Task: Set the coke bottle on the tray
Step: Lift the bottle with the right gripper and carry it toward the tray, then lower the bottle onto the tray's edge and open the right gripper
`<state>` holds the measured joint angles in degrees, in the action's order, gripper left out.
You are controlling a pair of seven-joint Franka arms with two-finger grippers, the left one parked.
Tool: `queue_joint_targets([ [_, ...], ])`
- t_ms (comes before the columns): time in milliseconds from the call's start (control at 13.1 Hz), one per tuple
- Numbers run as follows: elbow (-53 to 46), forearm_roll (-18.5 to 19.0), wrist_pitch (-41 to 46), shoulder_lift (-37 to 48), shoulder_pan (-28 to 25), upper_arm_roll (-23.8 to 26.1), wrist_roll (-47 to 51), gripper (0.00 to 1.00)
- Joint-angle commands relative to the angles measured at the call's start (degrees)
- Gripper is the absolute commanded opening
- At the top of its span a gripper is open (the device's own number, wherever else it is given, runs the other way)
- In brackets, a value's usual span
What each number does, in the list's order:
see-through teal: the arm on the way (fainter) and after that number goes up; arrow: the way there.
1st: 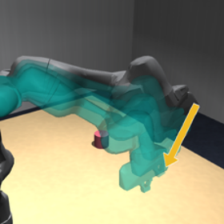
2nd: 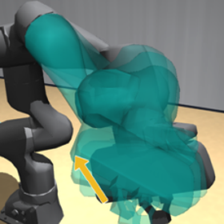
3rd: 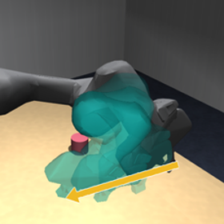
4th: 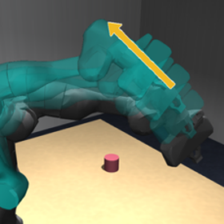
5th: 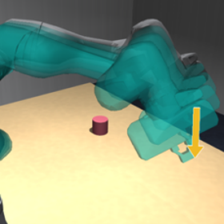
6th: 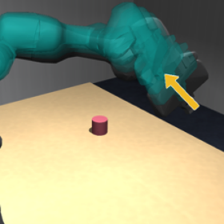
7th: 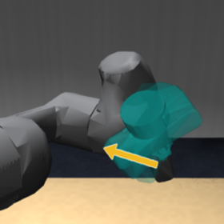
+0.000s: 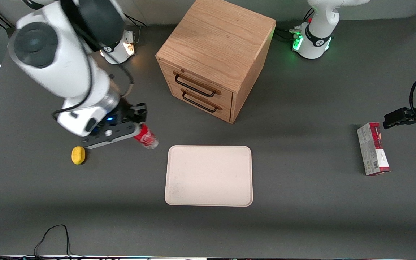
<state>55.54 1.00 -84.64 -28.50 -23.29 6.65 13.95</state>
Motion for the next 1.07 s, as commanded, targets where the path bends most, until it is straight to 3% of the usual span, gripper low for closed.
queue_joint_targets([
  [0, -1.66, 1.29, -3.41, -3.39, 0.09, 0.2, 1.26, 0.13],
  [611, -1.31, 3.13, -19.23, -18.86, 0.44, -0.41, 1.17, 0.13],
  [992, -1.05, 4.1, -23.02, -23.0, 0.44, -0.41, 1.17, 0.13],
])
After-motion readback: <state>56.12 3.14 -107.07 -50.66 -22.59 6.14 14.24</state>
